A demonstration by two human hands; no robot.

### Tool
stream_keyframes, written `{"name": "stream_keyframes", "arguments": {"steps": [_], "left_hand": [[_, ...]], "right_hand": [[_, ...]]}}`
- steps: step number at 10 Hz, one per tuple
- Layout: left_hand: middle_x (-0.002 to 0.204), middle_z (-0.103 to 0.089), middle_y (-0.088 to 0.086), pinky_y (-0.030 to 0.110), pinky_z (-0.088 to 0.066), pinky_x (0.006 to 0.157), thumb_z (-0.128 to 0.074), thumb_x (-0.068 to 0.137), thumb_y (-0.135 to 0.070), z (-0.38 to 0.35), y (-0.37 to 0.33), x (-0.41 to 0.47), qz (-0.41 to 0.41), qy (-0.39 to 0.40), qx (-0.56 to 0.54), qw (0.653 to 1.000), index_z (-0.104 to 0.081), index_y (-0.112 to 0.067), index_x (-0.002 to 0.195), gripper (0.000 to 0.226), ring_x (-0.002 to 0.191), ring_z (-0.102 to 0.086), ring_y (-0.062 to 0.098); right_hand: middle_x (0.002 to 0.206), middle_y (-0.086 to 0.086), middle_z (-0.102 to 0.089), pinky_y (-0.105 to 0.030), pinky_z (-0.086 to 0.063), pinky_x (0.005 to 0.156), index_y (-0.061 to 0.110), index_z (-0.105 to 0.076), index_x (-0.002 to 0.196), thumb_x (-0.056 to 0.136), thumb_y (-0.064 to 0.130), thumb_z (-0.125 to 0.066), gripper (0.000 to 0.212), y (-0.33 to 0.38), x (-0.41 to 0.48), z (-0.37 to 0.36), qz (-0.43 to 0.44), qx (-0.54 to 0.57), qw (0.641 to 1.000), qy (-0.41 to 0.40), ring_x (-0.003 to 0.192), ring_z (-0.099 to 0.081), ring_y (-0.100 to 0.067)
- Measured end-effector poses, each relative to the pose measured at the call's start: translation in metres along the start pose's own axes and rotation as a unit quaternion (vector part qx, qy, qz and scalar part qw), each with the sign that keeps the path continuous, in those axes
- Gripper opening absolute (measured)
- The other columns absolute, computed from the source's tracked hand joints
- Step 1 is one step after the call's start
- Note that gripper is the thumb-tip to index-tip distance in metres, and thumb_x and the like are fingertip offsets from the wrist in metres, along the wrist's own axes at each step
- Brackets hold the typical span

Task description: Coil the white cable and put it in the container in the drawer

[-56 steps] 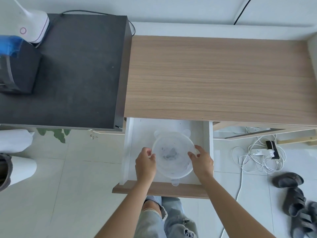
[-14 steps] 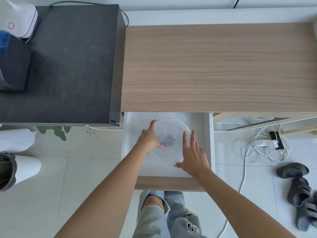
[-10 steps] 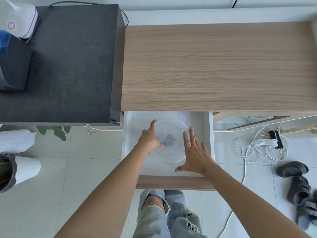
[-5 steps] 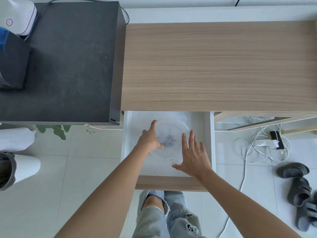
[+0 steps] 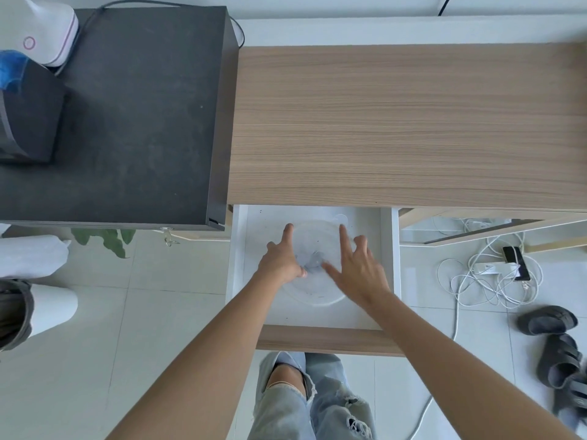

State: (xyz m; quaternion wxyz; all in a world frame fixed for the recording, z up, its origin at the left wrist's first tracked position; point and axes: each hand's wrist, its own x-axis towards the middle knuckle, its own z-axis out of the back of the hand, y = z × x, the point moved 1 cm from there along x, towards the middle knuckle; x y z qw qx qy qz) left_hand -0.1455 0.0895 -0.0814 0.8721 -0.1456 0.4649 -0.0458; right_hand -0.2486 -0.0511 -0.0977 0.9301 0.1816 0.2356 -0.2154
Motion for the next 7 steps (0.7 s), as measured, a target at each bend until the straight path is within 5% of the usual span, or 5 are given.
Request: {"name": "stream_keyframes", "arguments": {"steps": [1,4,6,7], "left_hand": [[0.14,-0.038,0.02,0.049,-0.059,0.086,-0.082,0.078,-0.018,-0.002,0.003,0.0,-0.004,-0.003,-0.001,1.0,-0.006,-0.041,0.152,0.108,0.107,-0.062,0.039],[0.138,-0.04,0.02,0.048,-0.06,0.085,-0.084,0.077,-0.019,-0.005,0.006,0.004,-0.012,-0.018,0.005,1.0,-0.008,-0.041,0.152,0.108,0.106,-0.062,0.039],[0.14,-0.039,0.019,0.039,-0.059,0.079,-0.082,0.078,-0.024,-0.007,0.005,0.002,-0.015,-0.026,0.025,0.999,-0.004,-0.039,0.153,0.109,0.101,-0.064,0.034],[0.156,-0.02,0.018,0.037,-0.056,0.084,-0.079,0.082,-0.03,-0.017,0.002,-0.01,-0.044,-0.14,0.1,0.984,-0.005,-0.033,0.156,0.104,0.126,-0.051,0.035]], "right_hand": [[0.136,-0.02,-0.045,-0.047,-0.053,0.081,0.024,-0.018,0.158,0.099,0.049,-0.055,0.075,-0.002,0.028,0.018,-0.026,0.052,0.998,0.028,0.111,-0.062,-0.04],[0.135,-0.02,-0.046,-0.048,-0.048,0.099,0.029,-0.038,0.151,0.095,0.042,-0.067,0.065,-0.004,0.044,0.023,-0.081,0.165,0.979,0.087,0.12,-0.056,-0.042],[0.138,-0.02,-0.042,-0.05,-0.048,0.093,0.031,-0.029,0.154,0.099,0.041,-0.06,0.064,0.003,0.038,0.017,-0.095,0.145,0.983,0.063,0.128,-0.047,-0.041],[0.144,-0.021,-0.038,-0.051,-0.048,0.092,0.032,-0.008,0.16,0.101,0.048,-0.051,0.074,0.004,0.026,0.015,-0.121,0.147,0.981,0.027,0.13,-0.045,-0.041]]}}
